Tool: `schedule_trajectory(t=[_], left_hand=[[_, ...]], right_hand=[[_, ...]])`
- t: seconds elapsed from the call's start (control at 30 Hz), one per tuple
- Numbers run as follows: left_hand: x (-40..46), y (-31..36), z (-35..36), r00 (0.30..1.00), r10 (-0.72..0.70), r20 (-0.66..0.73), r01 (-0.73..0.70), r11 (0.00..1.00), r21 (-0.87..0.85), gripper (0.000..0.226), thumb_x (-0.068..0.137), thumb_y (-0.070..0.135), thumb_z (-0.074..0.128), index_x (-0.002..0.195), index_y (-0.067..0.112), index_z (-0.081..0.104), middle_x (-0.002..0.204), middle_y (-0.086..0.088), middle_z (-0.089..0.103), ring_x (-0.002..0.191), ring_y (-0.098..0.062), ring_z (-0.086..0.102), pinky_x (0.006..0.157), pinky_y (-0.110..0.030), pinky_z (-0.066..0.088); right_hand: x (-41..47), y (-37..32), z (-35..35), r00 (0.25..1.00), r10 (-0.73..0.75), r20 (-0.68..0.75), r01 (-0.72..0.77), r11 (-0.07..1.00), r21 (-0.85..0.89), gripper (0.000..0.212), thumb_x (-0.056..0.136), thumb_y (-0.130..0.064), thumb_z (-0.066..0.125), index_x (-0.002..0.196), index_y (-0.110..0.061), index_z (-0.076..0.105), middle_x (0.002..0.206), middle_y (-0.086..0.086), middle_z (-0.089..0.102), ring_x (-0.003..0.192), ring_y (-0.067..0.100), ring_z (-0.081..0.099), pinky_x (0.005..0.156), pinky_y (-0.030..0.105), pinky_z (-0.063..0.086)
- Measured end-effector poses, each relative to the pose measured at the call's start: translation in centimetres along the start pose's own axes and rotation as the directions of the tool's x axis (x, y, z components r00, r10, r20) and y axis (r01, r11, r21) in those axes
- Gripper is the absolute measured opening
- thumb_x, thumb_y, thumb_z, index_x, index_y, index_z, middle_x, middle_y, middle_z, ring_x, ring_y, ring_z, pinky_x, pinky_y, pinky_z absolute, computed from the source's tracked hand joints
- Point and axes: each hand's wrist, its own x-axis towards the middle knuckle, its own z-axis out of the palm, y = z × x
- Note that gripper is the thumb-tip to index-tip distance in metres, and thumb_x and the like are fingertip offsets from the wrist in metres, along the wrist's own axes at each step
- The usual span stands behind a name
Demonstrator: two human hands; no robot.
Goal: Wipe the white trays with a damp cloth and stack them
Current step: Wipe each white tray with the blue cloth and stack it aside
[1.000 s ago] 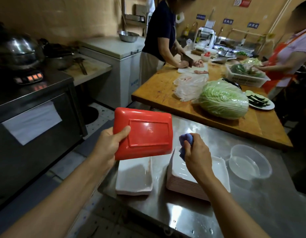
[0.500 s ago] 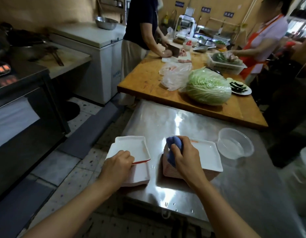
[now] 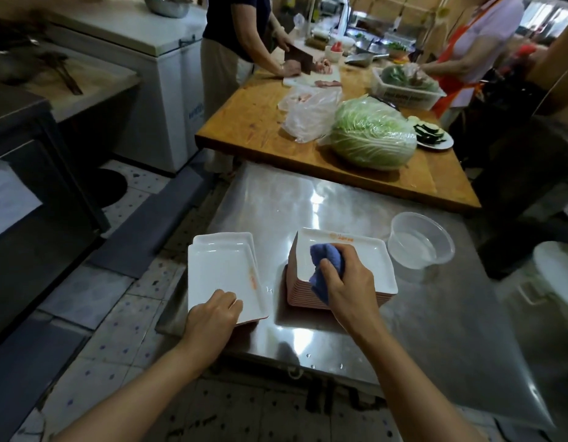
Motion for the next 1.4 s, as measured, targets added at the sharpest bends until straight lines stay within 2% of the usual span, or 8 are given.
schedule_trajectory(t=[0.33,0.47,0.57,0.77,0.9,0.97,1.27,1.4], left_hand=[[0.2,0.9,2.6,0.995,-0.071,0.072,0.069,0.997,0.023,0.05,0.039,0.009,0.092,0.085,0.006,0.071,0.085,-0.008,0.068,0.07,-0.025,0.065,0.038,-0.028,0.045],[0.7,1.1,4.0,0.95,-0.212,0.231,0.196,0.976,0.092,0.066,0.083,0.041,0.065,0.136,0.013,0.039,0.14,-0.004,0.039,0.123,-0.022,0.042,0.08,-0.032,0.045],[0.6,1.2,4.6,0.928,-0.254,0.274,0.244,0.967,0.072,0.072,0.087,0.046,0.056,0.143,0.013,0.026,0.148,-0.003,0.026,0.132,-0.022,0.029,0.089,-0.034,0.041],[3.0,2.7,3.6,0.898,-0.351,0.267,0.341,0.936,0.083,0.06,0.09,0.06,0.037,0.133,0.017,0.041,0.139,-0.003,0.039,0.124,-0.022,0.038,0.095,-0.037,0.035],[8.1,5.9,1.6,0.857,-0.49,0.161,0.514,0.786,-0.342,0.052,0.092,0.054,0.039,0.129,0.019,0.047,0.131,-0.003,0.051,0.117,-0.023,0.049,0.089,-0.037,0.041],[10.7,7.3,1.0,0.814,-0.551,0.182,0.567,0.689,-0.451,0.048,0.091,0.052,0.044,0.126,0.019,0.05,0.125,-0.003,0.055,0.111,-0.025,0.054,0.084,-0.036,0.042],[14.4,8.3,1.2,0.79,-0.583,0.191,0.606,0.694,-0.389,0.018,0.085,0.016,0.059,0.101,0.012,0.051,0.11,-0.007,0.06,0.098,-0.028,0.057,0.075,-0.034,0.044],[14.5,7.5,0.3,0.726,-0.616,0.306,0.634,0.427,-0.645,0.021,0.083,0.009,0.057,0.102,0.013,0.052,0.101,-0.002,0.063,0.089,-0.02,0.059,0.073,-0.032,0.05]], right_hand=[[0.9,2.5,-1.3,0.999,0.01,0.039,-0.012,0.998,0.062,0.02,0.095,-0.02,0.051,0.114,-0.021,0.055,0.098,-0.007,0.06,0.084,0.002,0.055,0.073,0.013,0.04],[1.4,3.2,-2.0,0.999,0.016,0.044,-0.02,0.996,0.088,0.022,0.094,-0.02,0.051,0.115,-0.022,0.055,0.099,-0.008,0.062,0.085,-0.002,0.056,0.069,0.005,0.038],[1.6,3.9,-2.5,0.999,0.022,0.05,-0.026,0.996,0.086,0.022,0.094,-0.021,0.051,0.116,-0.023,0.055,0.1,-0.008,0.062,0.086,0.0,0.058,0.067,0.004,0.039],[1.9,5.1,-3.7,0.997,0.077,0.03,-0.08,0.99,0.118,0.032,0.093,-0.022,0.054,0.123,-0.021,0.044,0.095,-0.007,0.057,0.086,0.01,0.056,0.069,0.017,0.039],[2.0,5.8,-4.9,0.996,0.09,-0.002,-0.089,0.986,0.139,0.026,0.093,-0.021,0.054,0.115,-0.02,0.041,0.091,-0.009,0.056,0.081,0.006,0.059,0.071,0.023,0.049],[2.0,6.4,-5.7,0.995,0.095,-0.007,-0.092,0.983,0.161,0.02,0.093,-0.019,0.053,0.109,-0.02,0.041,0.086,-0.014,0.056,0.074,-0.004,0.061,0.062,0.012,0.049],[2.0,8.9,-7.9,0.991,0.134,-0.031,-0.125,0.972,0.2,0.015,0.093,-0.014,0.053,0.103,-0.02,0.044,0.067,-0.015,0.057,0.067,-0.015,0.057,0.05,0.002,0.041],[2.4,9.2,-8.4,0.989,0.143,-0.043,-0.129,0.964,0.232,0.013,0.093,-0.012,0.051,0.102,-0.018,0.044,0.065,-0.02,0.063,0.065,-0.017,0.057,0.048,0.001,0.04]])
